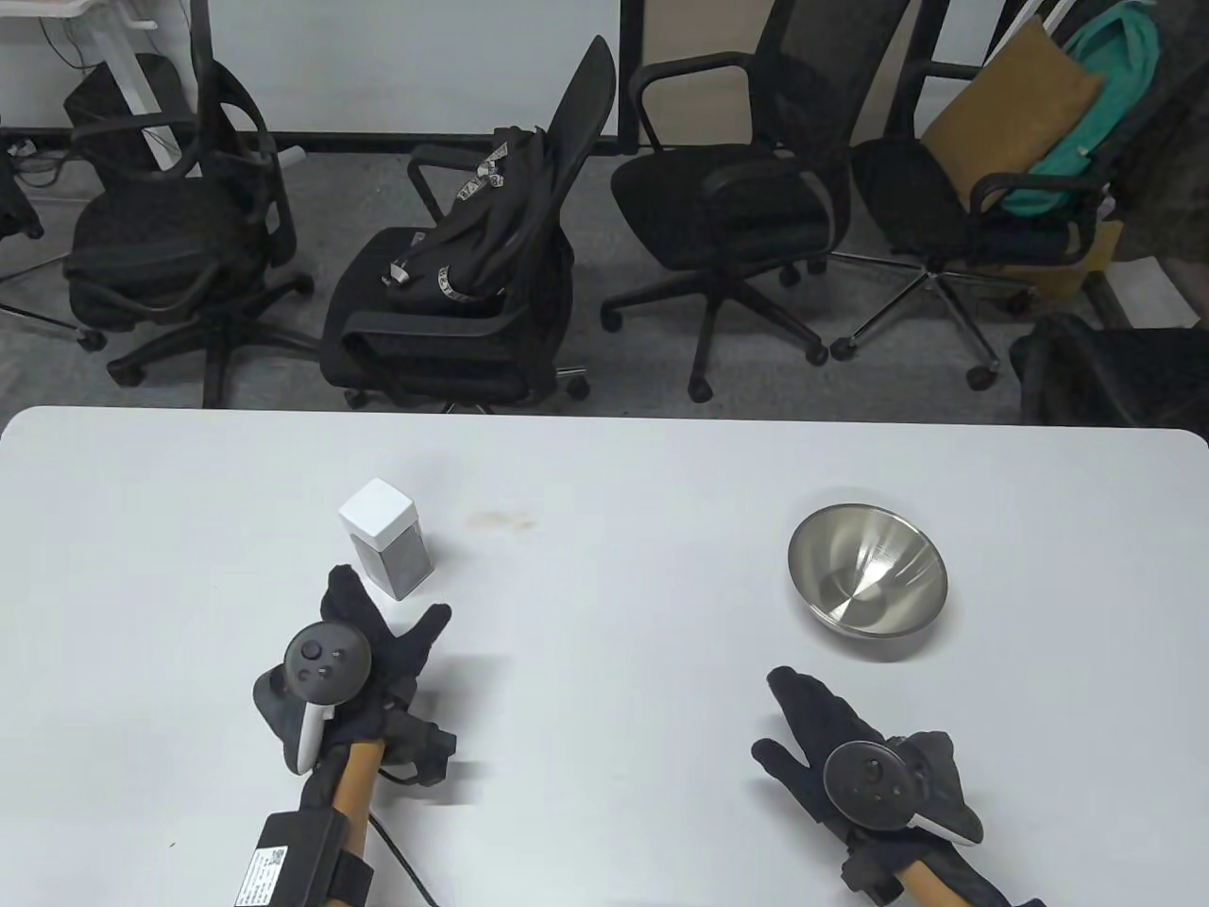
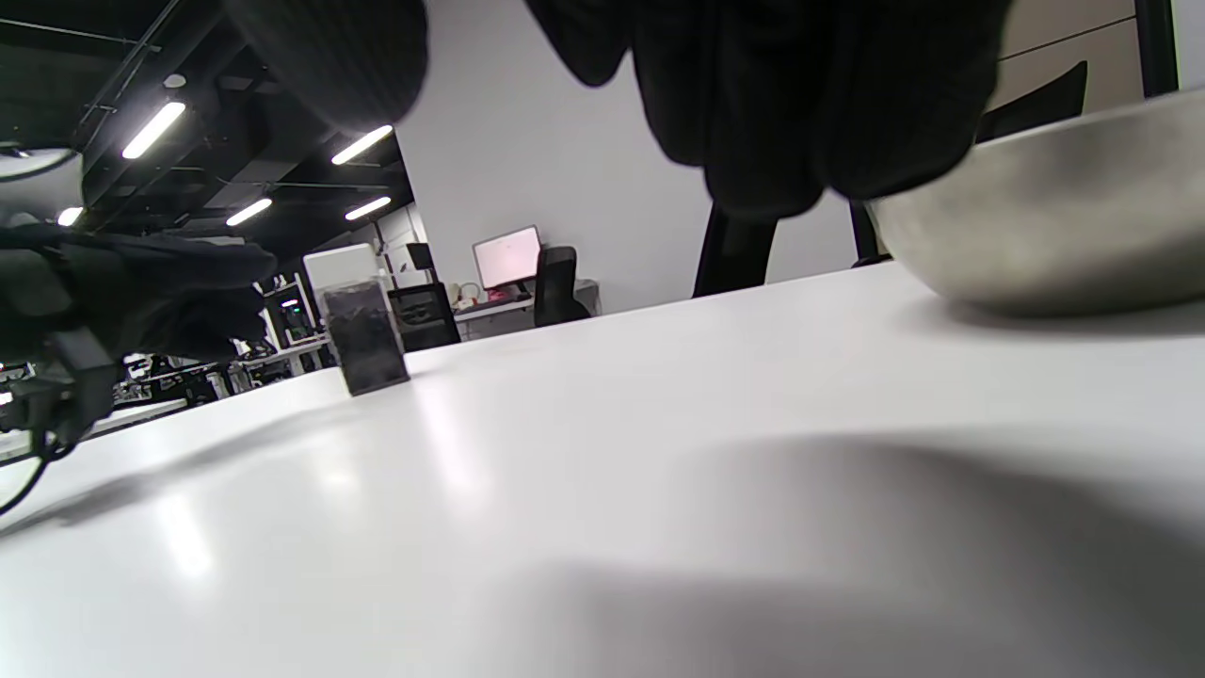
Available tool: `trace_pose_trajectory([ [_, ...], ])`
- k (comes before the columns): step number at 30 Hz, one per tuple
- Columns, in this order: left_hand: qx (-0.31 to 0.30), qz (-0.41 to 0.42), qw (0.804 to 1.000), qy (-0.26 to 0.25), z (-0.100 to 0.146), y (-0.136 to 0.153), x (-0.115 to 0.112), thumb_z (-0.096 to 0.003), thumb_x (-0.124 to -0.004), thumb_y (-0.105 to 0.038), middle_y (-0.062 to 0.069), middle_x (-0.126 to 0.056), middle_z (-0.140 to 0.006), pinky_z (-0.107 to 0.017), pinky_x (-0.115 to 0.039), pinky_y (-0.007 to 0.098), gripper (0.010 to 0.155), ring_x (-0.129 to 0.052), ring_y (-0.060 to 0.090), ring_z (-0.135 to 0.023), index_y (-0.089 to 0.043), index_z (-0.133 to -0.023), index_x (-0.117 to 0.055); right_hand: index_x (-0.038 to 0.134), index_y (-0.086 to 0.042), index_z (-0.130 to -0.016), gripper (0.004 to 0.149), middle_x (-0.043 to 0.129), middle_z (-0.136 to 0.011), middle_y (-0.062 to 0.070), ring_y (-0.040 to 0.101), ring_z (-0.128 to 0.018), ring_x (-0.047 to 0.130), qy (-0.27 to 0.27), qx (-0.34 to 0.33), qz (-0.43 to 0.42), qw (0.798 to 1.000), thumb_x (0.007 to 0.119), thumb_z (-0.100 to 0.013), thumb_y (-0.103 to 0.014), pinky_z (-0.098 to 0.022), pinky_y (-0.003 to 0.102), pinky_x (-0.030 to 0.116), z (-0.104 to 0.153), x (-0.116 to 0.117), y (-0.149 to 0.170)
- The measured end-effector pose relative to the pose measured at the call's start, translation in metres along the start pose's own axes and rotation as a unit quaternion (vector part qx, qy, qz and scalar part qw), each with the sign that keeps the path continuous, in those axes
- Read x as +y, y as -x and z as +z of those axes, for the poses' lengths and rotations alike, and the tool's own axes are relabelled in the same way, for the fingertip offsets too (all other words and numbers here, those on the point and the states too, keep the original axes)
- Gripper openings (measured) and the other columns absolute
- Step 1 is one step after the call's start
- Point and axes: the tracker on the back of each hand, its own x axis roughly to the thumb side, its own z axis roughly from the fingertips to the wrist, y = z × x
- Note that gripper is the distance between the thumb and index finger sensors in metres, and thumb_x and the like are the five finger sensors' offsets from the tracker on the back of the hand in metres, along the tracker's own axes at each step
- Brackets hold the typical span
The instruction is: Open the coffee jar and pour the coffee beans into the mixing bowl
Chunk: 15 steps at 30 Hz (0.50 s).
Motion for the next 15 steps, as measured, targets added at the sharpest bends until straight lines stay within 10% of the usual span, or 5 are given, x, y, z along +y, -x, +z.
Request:
trace_pose_trajectory([
  [15,0.076,0.024,0.995,0.057,-0.079,0.038,-0.015,-0.0498,-0.092,-0.051,0.030,-0.032,-0.122,-0.080,-0.056,0.058,0.116,-0.055,0.049,-0.112,0.003,-0.119,-0.015,0.037,-0.001,-0.115,0.072,0.057,-0.106,0.034,0.050,-0.088,0.074,-0.003,0.024,0.010,1.000,0.065,-0.064,-0.044,-0.064,0.063,0.070,-0.002,-0.002,0.017],
])
